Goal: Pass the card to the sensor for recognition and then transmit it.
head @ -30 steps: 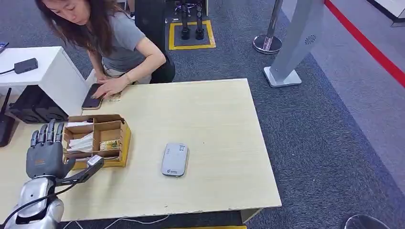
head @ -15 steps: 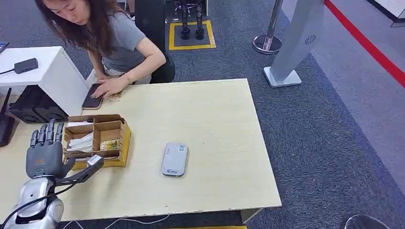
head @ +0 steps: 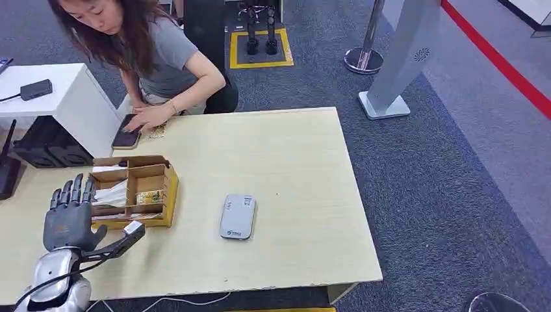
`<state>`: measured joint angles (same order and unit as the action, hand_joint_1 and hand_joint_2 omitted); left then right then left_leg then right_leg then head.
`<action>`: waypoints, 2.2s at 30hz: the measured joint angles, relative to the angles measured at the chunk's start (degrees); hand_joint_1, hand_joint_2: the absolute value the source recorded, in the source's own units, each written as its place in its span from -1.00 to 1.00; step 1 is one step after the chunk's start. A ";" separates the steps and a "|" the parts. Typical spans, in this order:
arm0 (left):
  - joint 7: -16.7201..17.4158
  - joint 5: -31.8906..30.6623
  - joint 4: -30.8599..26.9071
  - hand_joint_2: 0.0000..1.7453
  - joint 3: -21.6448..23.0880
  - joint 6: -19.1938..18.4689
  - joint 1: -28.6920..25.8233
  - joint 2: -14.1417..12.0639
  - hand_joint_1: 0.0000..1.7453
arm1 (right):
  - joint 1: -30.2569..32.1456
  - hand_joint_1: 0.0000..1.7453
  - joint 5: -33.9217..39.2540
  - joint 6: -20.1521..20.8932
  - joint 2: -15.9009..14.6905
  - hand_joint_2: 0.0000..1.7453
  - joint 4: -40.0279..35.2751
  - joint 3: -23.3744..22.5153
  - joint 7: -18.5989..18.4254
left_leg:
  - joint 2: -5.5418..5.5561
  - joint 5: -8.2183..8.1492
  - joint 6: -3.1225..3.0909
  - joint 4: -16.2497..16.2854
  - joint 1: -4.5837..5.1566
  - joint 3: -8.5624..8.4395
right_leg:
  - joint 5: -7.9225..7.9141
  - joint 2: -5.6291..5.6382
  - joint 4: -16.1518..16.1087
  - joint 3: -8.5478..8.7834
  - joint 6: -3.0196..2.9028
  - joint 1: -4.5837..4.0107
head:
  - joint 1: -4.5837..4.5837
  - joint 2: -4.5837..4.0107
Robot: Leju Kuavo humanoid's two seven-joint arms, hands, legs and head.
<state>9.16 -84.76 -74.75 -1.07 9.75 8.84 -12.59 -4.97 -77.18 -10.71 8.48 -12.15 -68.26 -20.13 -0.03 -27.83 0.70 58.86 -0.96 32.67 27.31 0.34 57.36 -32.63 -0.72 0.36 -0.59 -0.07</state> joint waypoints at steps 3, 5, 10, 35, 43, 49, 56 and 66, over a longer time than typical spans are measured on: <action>0.00 0.02 -0.79 1.00 0.00 -0.09 0.36 -0.02 -0.94 | -0.03 -1.00 -0.02 0.00 0.00 -1.00 0.04 0.00 0.31 | 0.00 0.01 -0.01 0.00 0.00 -0.01 | 0.00 0.00 0.01 0.01 0.00 0.00 | 0.00 0.02; 0.00 0.02 -1.03 1.00 0.00 0.02 0.37 -0.02 -0.96 | -0.02 -1.00 -0.02 0.02 0.00 -1.00 0.04 0.00 0.35 | 0.00 0.01 -0.01 0.00 0.00 -0.01 | 0.01 0.01 0.01 0.01 0.00 0.00 | -0.02 0.02; 0.00 -0.02 -1.18 1.00 0.00 0.11 0.38 -0.02 -0.96 | -0.04 -1.00 -0.02 0.02 0.00 -1.00 0.04 0.00 0.44 | 0.00 -0.01 0.00 0.00 0.00 0.01 | 0.03 0.01 0.00 0.00 0.01 0.00 | 0.00 0.02; -0.17 -0.98 -0.35 1.00 0.00 0.72 2.59 0.04 -0.88 | -0.04 -1.00 -0.15 0.07 0.00 -1.00 0.04 0.00 0.44 | -0.01 -0.01 0.00 0.00 0.00 0.00 | 0.02 0.02 0.00 -0.02 0.00 0.00 | -0.02 0.02; -0.17 -0.98 0.15 1.00 0.02 0.85 3.04 0.09 -0.82 | -0.04 -1.00 -0.17 0.07 0.00 -1.00 0.04 0.00 0.44 | -0.01 -0.01 0.00 0.00 0.00 0.00 | 0.02 0.02 0.00 -0.03 0.00 0.00 | -0.02 0.02; -0.17 -1.01 0.31 1.00 0.02 0.85 3.15 0.11 -0.80 | -0.05 -1.00 -0.17 0.07 0.00 -1.00 0.04 0.00 0.44 | -0.01 -0.01 0.00 0.00 0.00 0.00 | 0.02 0.02 0.00 -0.03 0.00 0.00 | -0.02 0.00; -0.17 -1.01 0.46 1.00 0.02 0.85 3.25 0.11 -0.78 | -0.04 -1.00 -0.15 0.07 0.00 -1.00 0.04 0.00 0.44 | -0.01 -0.01 0.00 0.00 0.00 0.00 | 0.02 0.02 0.00 -0.03 0.00 0.00 | -0.02 0.00; -0.72 0.39 0.89 1.00 0.13 -0.60 2.58 0.94 -0.72 | -0.01 -1.00 -1.77 -0.46 -0.02 -1.00 0.02 0.17 -4.53 | -0.03 -0.04 -0.02 0.00 0.03 -0.02 | 0.02 0.05 0.00 -0.02 0.00 0.01 | -0.02 0.00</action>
<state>8.44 -84.37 -73.86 -0.94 9.15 11.42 -11.65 -4.98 -78.94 -11.17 8.46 -12.13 -68.09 -24.66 -0.06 -27.86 0.68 58.86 -0.93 32.65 27.34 0.40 57.36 -32.65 -0.72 0.38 -0.61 -0.06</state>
